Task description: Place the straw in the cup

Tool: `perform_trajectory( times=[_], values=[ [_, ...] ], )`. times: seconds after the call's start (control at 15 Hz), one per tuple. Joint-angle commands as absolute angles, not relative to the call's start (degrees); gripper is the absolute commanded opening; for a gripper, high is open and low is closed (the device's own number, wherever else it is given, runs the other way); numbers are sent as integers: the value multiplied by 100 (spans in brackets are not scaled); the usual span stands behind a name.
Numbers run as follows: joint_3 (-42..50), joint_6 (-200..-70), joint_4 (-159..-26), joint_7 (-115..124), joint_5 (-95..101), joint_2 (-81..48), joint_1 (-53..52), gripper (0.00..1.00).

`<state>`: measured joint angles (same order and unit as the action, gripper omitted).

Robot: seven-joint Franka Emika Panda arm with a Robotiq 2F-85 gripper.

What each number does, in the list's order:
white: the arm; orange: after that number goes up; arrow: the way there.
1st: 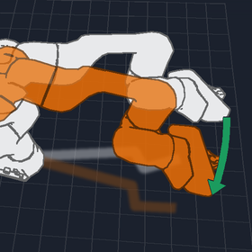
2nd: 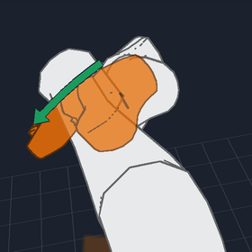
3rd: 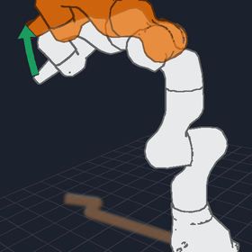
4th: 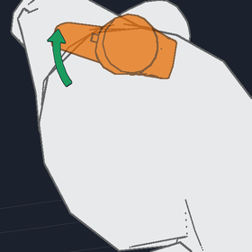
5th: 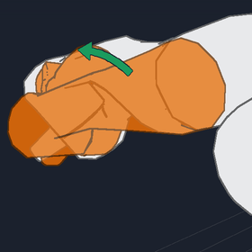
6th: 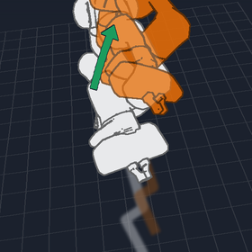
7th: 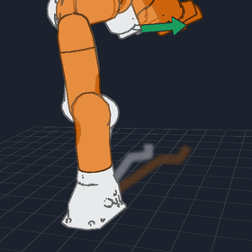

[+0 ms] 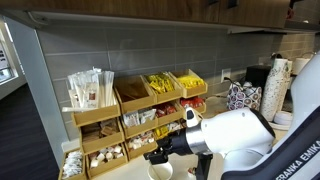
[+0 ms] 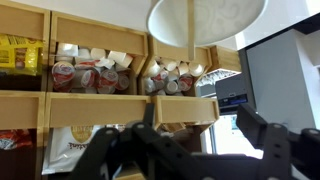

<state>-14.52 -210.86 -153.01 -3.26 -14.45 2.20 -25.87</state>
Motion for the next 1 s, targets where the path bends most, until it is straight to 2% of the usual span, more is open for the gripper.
perform_trajectory(
  times=[0.0,0.2,0.4,0.6,0.93],
  values=[
    [-1393,-19879,-15505,-248,-1378,1190,-2593,100],
    [-1448,-18812,-15405,-418,-1628,1720,-2409,100],
    [-2063,-17881,-15297,-103,-1718,2113,-1375,100],
    [-2400,-16851,-15074,448,-1519,2397,-799,100],
    [-2032,-15805,-14672,1127,-1151,2537,-1191,100]
  ],
)
